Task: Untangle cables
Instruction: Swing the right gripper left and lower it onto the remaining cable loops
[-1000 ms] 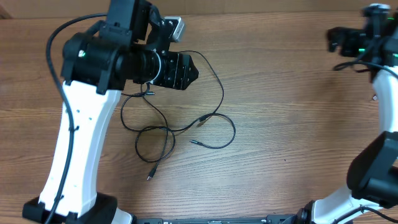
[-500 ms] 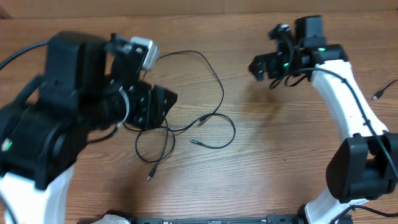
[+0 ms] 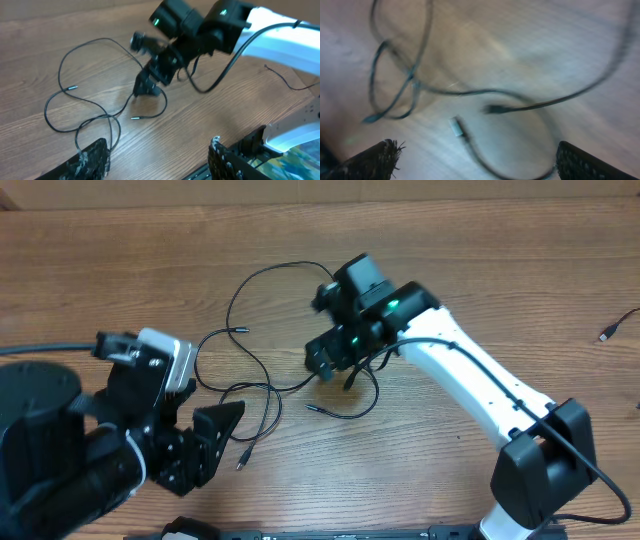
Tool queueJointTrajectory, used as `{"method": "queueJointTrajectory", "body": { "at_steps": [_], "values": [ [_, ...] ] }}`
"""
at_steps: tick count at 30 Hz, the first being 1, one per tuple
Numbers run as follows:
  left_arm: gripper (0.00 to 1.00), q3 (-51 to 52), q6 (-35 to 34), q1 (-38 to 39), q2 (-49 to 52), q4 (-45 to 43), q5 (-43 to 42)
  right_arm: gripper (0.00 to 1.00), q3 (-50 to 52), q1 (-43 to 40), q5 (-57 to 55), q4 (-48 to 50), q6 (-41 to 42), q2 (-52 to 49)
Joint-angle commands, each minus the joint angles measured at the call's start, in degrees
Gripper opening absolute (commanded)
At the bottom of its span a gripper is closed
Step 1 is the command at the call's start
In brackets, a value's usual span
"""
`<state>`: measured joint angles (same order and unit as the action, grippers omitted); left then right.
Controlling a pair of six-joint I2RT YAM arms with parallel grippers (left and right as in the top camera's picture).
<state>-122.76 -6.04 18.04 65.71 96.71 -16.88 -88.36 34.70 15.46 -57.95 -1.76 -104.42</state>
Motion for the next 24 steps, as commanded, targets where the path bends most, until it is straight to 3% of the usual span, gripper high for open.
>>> {"method": "queueJointTrajectory", "body": {
  "at_steps": [1, 6, 11, 21, 23, 24],
  "values": [
    [0.65, -0.7, -1.3, 0.4, -1.7, 0.1, 0.7, 1.00, -0.5, 3.8, -0.4, -1.1, 5.5, 0.7],
    [0.66, -0.7, -1.9, 0.4, -3.7, 0.1, 0.3, 1.00, -0.5, 10.1, -0.7, -1.0, 11.1, 0.7],
    [0.66, -0.7, -2.3, 0.4, -5.0, 0.1, -1.3, 0.95, 1.0, 14.3, -7.1, 2.1, 23.2, 0.7],
    [0.67, -0.7, -2.3, 0.4, -5.9, 0.1, -2.3, 0.97, 14.8, 16.5, -7.3, 19.5, 37.6, 0.7],
    [0.68, -0.7, -2.3, 0.4, -5.9, 0.1, -2.3, 0.92, 16.8, 16.5, -7.3, 22.5, 39.3, 0.7],
    [0.68, -0.7, -2.3, 0.4, -5.9, 0.1, -2.3, 0.84, 18.0, 16.5, -7.3, 24.2, 40.7, 0.7]
  ]
}}
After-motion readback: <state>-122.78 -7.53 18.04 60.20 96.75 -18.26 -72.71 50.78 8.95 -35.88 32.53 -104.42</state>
